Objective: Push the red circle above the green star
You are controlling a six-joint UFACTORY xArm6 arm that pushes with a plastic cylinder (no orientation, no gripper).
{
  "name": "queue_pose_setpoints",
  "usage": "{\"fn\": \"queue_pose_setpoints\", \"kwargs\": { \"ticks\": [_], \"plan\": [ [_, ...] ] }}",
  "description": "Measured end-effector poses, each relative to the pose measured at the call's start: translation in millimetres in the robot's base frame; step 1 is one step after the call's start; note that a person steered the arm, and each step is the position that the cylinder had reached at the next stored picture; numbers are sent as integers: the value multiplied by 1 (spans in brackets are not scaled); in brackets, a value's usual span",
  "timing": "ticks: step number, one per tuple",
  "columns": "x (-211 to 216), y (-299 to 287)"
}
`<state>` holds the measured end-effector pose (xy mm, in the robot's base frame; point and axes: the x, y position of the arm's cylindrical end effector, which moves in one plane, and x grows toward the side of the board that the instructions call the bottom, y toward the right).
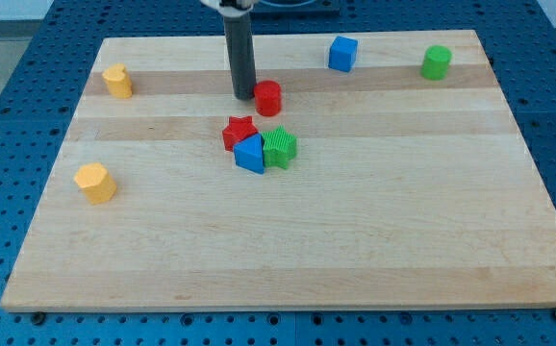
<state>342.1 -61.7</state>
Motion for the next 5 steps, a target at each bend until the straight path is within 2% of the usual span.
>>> {"fn": "queue_pose_setpoints", "kwargs": {
  "ticks": [2,4,5],
  "plan": [
    [16,0],
    [-59,16],
    [-53,44]
  ]
}}
